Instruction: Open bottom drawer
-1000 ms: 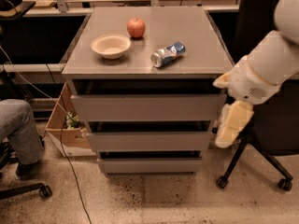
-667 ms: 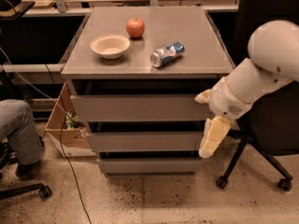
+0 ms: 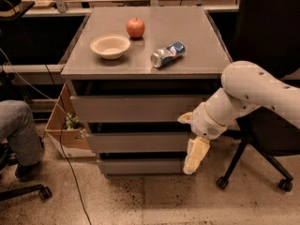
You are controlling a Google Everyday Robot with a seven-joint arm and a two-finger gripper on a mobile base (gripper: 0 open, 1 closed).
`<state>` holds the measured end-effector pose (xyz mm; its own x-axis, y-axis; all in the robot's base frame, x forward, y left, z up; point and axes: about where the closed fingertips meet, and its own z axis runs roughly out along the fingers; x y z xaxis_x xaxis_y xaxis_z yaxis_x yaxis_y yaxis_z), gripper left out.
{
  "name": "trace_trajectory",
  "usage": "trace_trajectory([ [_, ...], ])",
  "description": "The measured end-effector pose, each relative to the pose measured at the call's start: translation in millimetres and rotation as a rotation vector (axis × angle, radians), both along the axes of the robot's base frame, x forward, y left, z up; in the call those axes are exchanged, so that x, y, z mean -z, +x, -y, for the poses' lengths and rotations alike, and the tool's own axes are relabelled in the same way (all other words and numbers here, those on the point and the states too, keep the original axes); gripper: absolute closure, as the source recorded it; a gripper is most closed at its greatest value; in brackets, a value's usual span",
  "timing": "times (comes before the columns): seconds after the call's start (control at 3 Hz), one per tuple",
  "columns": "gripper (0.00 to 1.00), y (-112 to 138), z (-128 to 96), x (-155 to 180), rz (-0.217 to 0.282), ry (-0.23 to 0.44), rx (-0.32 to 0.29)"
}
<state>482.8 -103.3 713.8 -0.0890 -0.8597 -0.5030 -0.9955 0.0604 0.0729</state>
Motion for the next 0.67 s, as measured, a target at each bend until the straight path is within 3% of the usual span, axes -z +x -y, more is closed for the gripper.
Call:
trace_trajectory([
  [0.33, 0.0, 2, -12, 36, -0.038, 0.062, -0.005],
  [0.67, 0.0, 9, -27, 93, -0.07, 0.175, -0.014],
])
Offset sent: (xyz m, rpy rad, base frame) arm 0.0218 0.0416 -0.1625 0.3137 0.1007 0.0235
